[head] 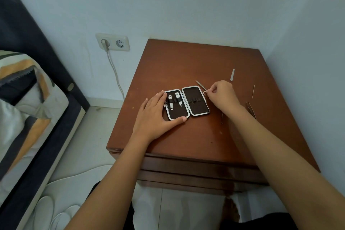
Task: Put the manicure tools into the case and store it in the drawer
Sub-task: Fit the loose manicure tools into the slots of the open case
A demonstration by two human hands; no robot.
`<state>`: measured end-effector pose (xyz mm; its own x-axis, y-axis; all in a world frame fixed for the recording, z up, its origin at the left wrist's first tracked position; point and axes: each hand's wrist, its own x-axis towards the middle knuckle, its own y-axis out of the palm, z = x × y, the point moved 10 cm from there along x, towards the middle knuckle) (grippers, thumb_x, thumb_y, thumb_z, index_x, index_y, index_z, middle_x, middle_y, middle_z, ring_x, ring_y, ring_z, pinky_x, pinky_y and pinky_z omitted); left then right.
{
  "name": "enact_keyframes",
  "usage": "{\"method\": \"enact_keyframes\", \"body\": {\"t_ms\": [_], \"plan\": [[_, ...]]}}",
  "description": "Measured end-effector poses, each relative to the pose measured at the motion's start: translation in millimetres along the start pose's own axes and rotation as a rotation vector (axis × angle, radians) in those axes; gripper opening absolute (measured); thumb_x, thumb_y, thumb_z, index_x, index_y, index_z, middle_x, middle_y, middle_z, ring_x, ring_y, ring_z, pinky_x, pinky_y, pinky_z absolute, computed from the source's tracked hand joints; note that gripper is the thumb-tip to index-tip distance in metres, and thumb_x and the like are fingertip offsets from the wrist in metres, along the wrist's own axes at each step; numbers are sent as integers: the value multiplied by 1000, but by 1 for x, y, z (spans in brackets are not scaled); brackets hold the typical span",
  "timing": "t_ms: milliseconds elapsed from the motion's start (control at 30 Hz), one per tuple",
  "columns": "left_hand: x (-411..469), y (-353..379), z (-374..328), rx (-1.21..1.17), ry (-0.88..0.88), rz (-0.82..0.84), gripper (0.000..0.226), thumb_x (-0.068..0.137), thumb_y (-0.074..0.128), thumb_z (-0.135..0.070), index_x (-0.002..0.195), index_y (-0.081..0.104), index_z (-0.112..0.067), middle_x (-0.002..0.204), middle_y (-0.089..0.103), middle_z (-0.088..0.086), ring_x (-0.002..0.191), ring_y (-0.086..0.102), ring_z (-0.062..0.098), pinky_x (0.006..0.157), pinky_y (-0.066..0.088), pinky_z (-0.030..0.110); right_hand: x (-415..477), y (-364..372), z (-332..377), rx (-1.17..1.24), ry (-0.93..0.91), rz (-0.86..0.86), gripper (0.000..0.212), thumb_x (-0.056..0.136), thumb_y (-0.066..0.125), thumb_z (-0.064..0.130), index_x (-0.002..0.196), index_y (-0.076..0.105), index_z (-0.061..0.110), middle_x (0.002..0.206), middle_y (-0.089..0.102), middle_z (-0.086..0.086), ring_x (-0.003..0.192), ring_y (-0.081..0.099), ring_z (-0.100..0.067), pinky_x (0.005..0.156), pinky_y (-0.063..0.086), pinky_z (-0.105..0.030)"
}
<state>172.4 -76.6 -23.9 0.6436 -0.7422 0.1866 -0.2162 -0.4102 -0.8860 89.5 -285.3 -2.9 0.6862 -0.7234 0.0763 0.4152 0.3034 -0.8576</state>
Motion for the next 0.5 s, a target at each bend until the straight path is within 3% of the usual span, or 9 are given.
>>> {"method": "enact_keyframes", "body": {"t_ms": [133,233,367,500], "plan": [[1,1,2,-42,14,7,96,71,47,-74,148,23,-22,157,18,-8,143,16,7,117,5,32,-9,-3,8,13,7,-22,24,88,53,20,66,58,10,95,61,-18,99,52,-33,82,42,-38],[1,5,6,-56,3,31,97,69,45,-72,148,21,-21,158,15,-7,144,12,8,117,3,31,-28,-5,30,90,-37,-10,31,87,54,20,57,48,19,91,56,-10,96,51,-28,84,41,-38],[2,7,9,-56,-6,50,97,69,46,-69,148,20,-19,158,18,-2,145,12,10,118,4,33,-63,16,55,98,-136,114,19,83,56,16,67,60,6,82,52,-10,91,53,-30,82,43,-39],[-1,7,6,-63,-4,73,100,70,43,-71,149,17,-16,158,17,-2,145,10,10,118,4,33,-84,26,60,97,-151,195,23,81,57,18,59,57,11,81,55,-12,89,53,-27,80,44,-39]]}}
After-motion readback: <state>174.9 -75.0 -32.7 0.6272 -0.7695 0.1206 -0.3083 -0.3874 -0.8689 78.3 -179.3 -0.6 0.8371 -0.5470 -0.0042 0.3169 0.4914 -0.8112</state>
